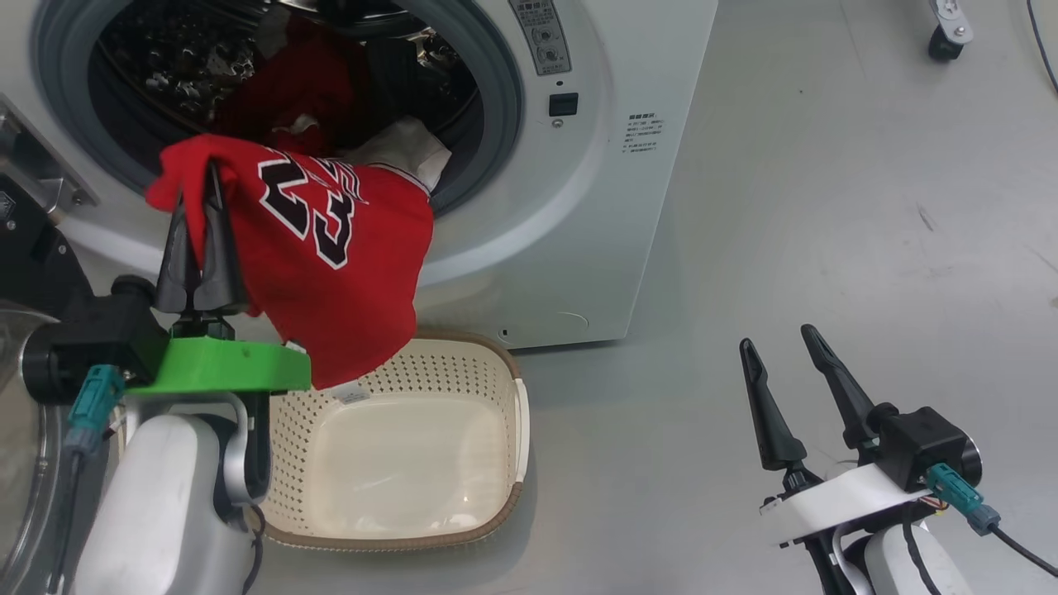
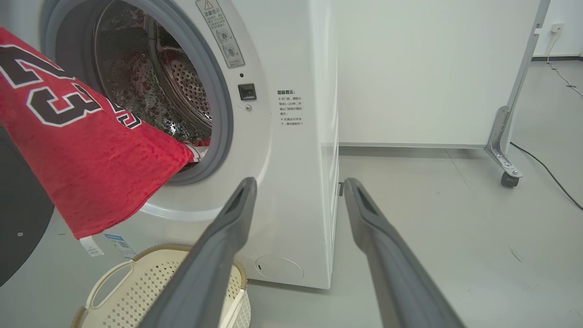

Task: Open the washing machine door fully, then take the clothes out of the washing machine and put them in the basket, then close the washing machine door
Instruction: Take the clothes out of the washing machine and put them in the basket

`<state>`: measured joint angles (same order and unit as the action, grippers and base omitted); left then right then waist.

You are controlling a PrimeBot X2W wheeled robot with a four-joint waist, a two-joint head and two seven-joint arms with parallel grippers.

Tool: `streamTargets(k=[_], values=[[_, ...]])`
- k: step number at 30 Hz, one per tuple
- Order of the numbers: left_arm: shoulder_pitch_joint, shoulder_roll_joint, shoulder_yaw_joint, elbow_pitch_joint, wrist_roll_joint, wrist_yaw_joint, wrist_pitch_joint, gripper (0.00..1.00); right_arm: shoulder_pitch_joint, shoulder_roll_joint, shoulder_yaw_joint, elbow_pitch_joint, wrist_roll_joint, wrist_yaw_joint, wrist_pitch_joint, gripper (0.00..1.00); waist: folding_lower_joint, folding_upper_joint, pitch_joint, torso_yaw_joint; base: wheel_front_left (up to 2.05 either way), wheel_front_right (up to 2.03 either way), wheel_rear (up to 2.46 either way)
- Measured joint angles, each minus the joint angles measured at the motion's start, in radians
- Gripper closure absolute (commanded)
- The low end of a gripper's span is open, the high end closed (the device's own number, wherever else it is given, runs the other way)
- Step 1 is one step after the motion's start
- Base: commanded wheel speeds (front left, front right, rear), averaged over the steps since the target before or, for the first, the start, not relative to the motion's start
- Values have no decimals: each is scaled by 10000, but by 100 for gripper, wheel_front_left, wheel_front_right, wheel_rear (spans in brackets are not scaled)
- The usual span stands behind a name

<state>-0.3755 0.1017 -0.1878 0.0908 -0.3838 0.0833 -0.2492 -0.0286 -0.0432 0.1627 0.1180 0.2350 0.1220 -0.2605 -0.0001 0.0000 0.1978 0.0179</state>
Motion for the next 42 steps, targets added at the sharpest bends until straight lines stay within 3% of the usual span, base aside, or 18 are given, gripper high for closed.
streamTargets(k=[16,33,42], values=[[1717,-228,-499,472,-119,98,518,100,58,-2,345,-98,0,0,0,0,0,0,42,-71,0,0,0],[1703,-416,-658,2069,-117,173,435,100,-219,-6,667,-426,6,0,0,0,0,0,1168,-609,0,0,0],[542,-458,-324,3440,-119,205,359,100,-839,-13,853,-681,113,0,0,0,0,0,2135,-1037,0,0,0]])
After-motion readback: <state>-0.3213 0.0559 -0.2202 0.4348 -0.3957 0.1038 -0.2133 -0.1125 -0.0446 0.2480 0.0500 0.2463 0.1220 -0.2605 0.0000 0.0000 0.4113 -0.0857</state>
